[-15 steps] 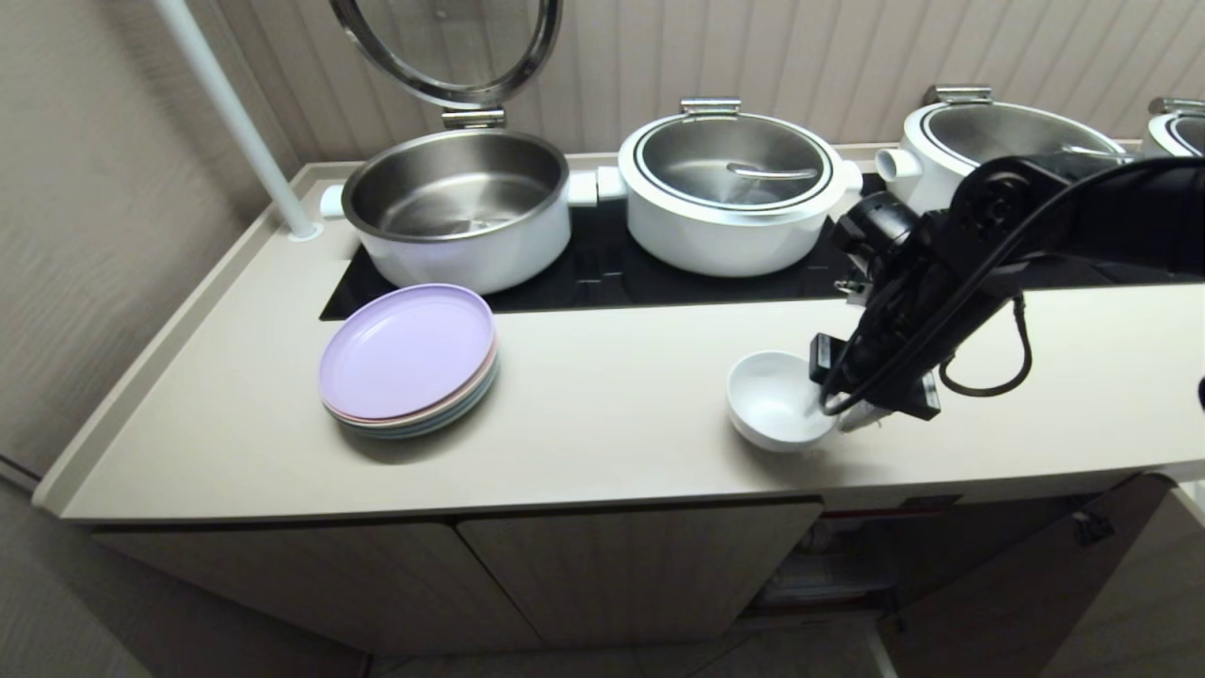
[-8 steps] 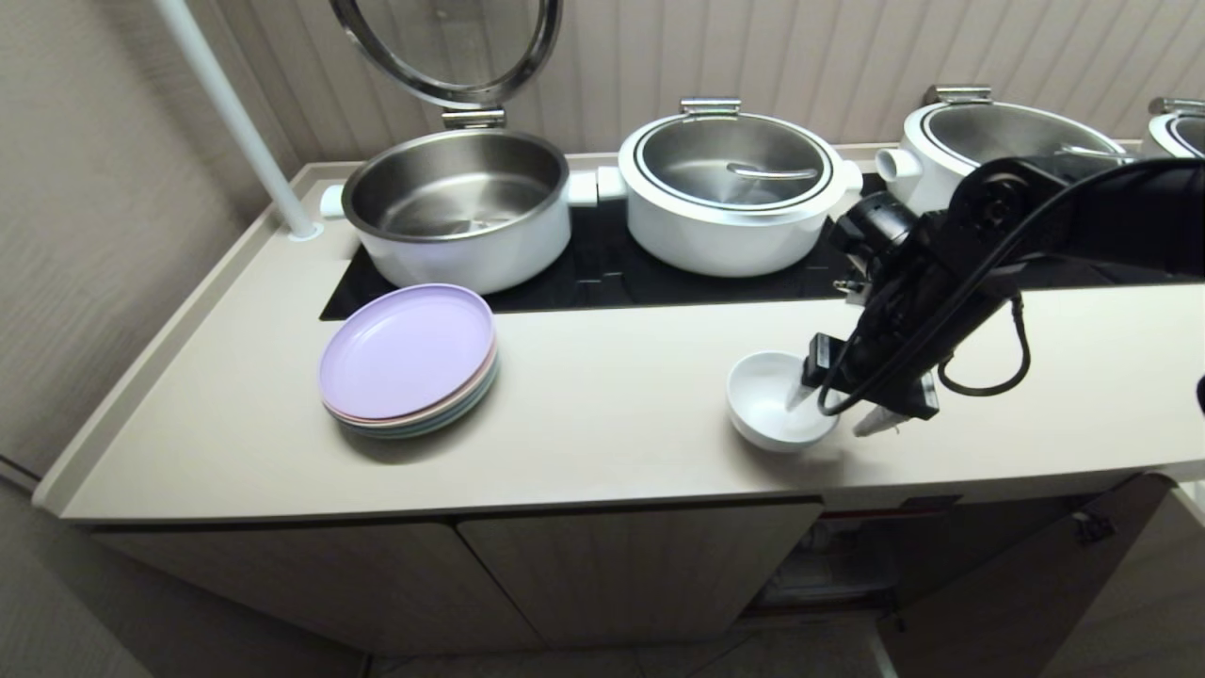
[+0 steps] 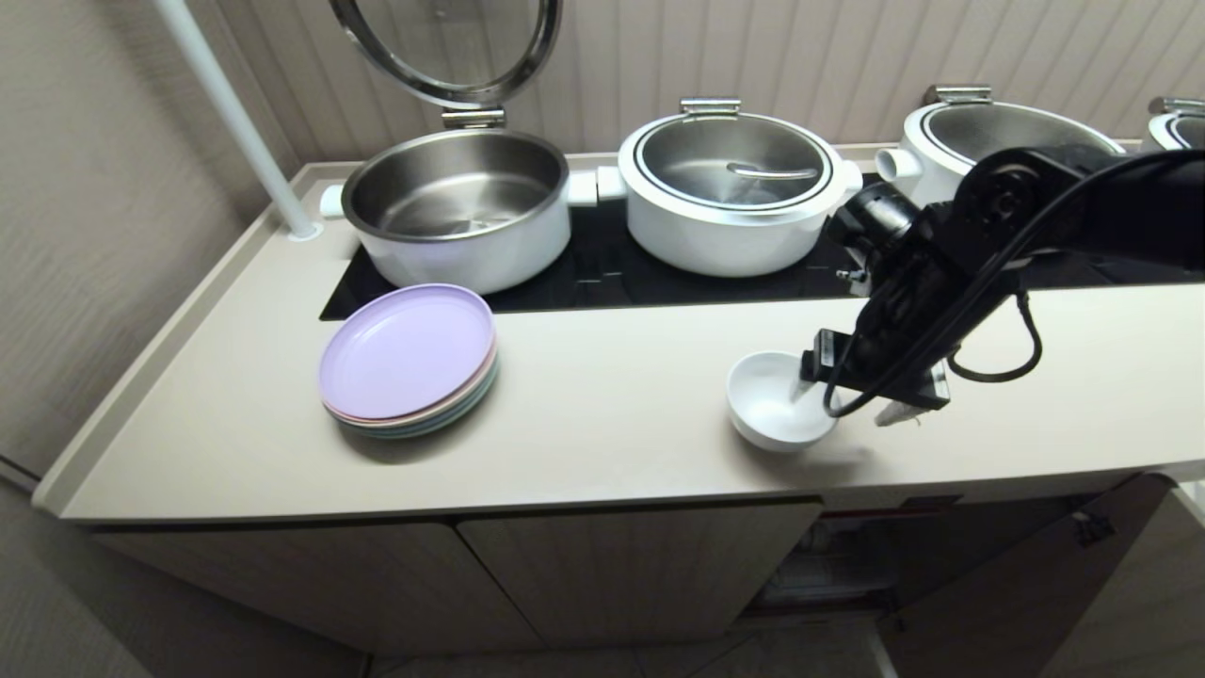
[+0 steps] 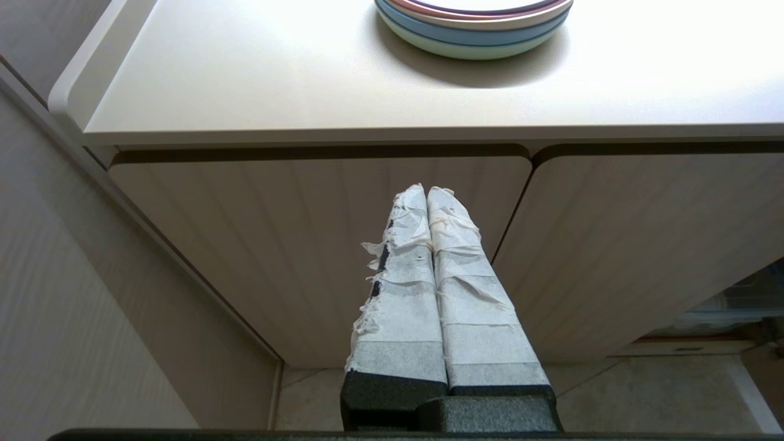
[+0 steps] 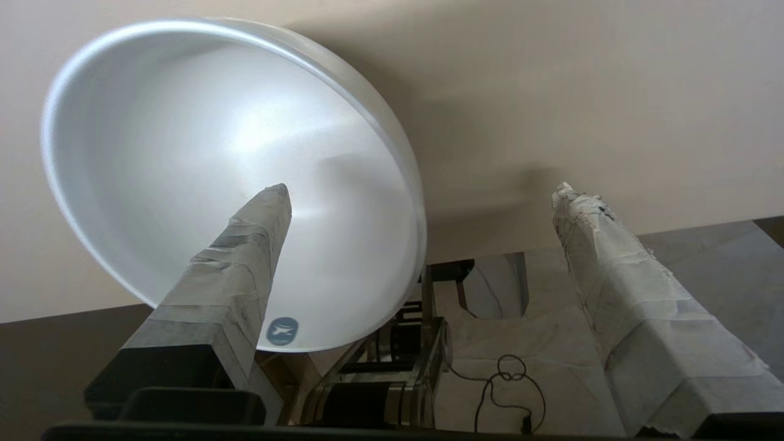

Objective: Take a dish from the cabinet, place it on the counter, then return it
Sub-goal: Pick up the bowl from the table

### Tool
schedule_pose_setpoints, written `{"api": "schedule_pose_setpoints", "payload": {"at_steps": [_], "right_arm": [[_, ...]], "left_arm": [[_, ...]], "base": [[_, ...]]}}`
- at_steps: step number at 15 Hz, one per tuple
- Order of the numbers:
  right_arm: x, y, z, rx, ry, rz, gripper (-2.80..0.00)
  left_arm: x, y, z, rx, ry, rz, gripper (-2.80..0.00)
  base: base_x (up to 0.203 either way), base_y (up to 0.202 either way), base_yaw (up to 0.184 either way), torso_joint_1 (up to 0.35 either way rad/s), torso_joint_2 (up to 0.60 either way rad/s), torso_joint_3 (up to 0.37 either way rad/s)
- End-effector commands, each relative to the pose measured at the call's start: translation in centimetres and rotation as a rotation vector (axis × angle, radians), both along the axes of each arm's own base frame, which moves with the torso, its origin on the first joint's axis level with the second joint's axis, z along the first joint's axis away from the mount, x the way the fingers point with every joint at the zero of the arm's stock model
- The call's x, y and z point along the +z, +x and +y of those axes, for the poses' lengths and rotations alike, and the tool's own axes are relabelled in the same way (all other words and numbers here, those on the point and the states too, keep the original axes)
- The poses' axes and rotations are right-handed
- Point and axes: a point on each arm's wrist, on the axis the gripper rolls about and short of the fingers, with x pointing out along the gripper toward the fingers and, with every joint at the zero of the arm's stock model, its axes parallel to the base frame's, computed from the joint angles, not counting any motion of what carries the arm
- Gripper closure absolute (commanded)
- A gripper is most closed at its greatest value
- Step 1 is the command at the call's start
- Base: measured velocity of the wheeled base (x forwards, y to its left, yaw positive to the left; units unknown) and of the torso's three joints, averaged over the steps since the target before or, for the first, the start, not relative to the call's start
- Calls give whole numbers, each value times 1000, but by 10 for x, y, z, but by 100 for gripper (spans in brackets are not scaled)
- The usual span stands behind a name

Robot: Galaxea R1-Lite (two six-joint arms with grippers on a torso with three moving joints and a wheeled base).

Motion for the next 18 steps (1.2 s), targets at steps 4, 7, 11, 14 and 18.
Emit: {"api": "schedule_pose_setpoints", "payload": {"at_steps": [4, 7, 11, 14, 18], "right_arm": [[25, -10, -3, 32, 21, -116, -74], [46, -21, -6, 81, 21, -213, 0], [75, -41, -15, 118, -14, -426, 0], [89, -56, -28, 166, -70, -672, 0], [60, -92, -64, 253, -283, -899, 0]], "left_arm": [[0, 0, 0, 1, 0, -2, 0], [0, 0, 0, 1, 0, -2, 0], [0, 0, 0, 1, 0, -2, 0], [0, 0, 0, 1, 0, -2, 0], [0, 0, 0, 1, 0, 0, 0]], "base": [[0, 0, 0, 0, 0, 0], [0, 0, 0, 0, 0, 0], [0, 0, 0, 0, 0, 0], [0, 0, 0, 0, 0, 0], [0, 0, 0, 0, 0, 0]]}}
